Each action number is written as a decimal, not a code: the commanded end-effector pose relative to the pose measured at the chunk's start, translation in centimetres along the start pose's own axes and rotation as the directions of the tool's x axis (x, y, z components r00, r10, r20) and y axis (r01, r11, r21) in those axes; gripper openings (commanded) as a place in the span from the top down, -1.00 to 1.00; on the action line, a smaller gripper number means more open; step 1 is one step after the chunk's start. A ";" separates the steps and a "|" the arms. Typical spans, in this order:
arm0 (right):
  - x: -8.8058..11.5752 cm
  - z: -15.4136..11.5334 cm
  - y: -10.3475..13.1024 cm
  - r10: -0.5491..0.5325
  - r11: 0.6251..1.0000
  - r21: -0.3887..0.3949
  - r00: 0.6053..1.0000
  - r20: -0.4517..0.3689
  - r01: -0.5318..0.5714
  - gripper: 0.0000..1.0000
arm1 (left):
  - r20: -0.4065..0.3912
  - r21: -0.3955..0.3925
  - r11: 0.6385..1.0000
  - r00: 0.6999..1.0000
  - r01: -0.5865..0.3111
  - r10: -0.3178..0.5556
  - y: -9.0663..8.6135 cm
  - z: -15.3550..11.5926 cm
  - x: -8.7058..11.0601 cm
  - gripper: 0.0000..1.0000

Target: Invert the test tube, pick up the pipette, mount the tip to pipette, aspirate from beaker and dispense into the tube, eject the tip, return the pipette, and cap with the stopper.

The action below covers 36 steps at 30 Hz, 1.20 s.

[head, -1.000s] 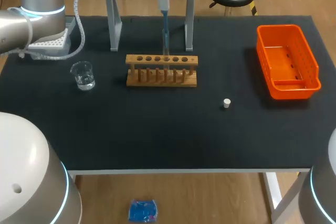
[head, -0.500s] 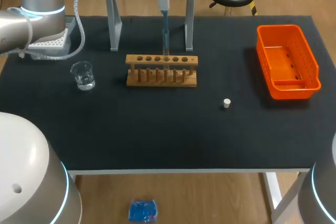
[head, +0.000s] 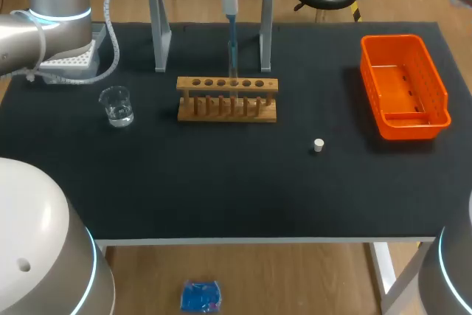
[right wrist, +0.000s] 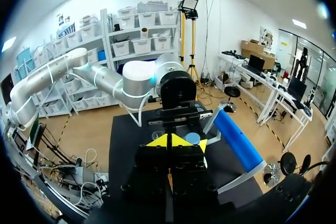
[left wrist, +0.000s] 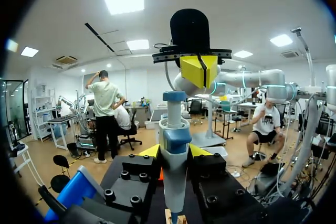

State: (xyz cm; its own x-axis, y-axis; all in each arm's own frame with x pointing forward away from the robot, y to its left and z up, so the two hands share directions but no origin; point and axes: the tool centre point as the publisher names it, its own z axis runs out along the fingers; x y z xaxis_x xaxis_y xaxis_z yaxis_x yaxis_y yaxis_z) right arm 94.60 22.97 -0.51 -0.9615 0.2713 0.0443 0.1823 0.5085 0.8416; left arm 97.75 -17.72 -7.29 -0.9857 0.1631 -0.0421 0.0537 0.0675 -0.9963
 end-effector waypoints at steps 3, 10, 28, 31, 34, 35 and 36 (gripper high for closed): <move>-0.7 -0.1 -0.1 0.004 1.000 -0.004 1.000 0.010 -0.004 1.00 | 0.002 0.000 1.000 1.000 -0.001 0.001 0.0 0.0 0.1 1.00; -1.7 -0.2 0.4 0.006 1.000 -0.008 1.000 0.018 -0.006 1.00 | 0.002 0.000 1.000 1.000 -0.001 0.001 0.0 0.0 0.1 1.00; -2.6 1.0 0.8 0.000 1.000 0.006 1.000 0.012 0.000 1.00 | 0.002 0.000 1.000 1.000 -0.001 0.001 0.0 0.0 0.1 1.00; -2.7 1.2 0.8 0.001 1.000 0.009 1.000 0.011 -0.002 1.00 | 0.002 0.000 1.000 1.000 -0.001 0.001 0.0 0.0 0.1 1.00; -2.8 1.2 0.9 0.002 1.000 0.009 1.000 0.011 -0.002 1.00 | 0.002 0.000 1.000 1.000 -0.001 0.001 0.0 0.0 0.1 1.00; -2.9 1.3 1.0 0.002 1.000 0.009 1.000 0.011 -0.002 1.00 | 0.002 0.000 1.000 1.000 -0.001 0.001 0.0 0.0 0.1 1.00; -2.9 1.3 1.0 0.002 1.000 0.010 1.000 0.012 -0.002 1.00 | 0.002 0.000 1.000 1.000 -0.001 0.001 0.0 0.0 0.1 1.00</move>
State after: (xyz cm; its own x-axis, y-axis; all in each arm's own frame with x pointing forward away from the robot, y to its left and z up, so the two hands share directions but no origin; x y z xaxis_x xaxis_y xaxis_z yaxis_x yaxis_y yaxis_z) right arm 97.54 23.63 -0.61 -0.9576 0.2856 0.0376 0.1854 0.5112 0.8392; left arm 97.75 -17.72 -7.29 -0.9857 0.1631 -0.0421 0.0537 0.0675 -0.9963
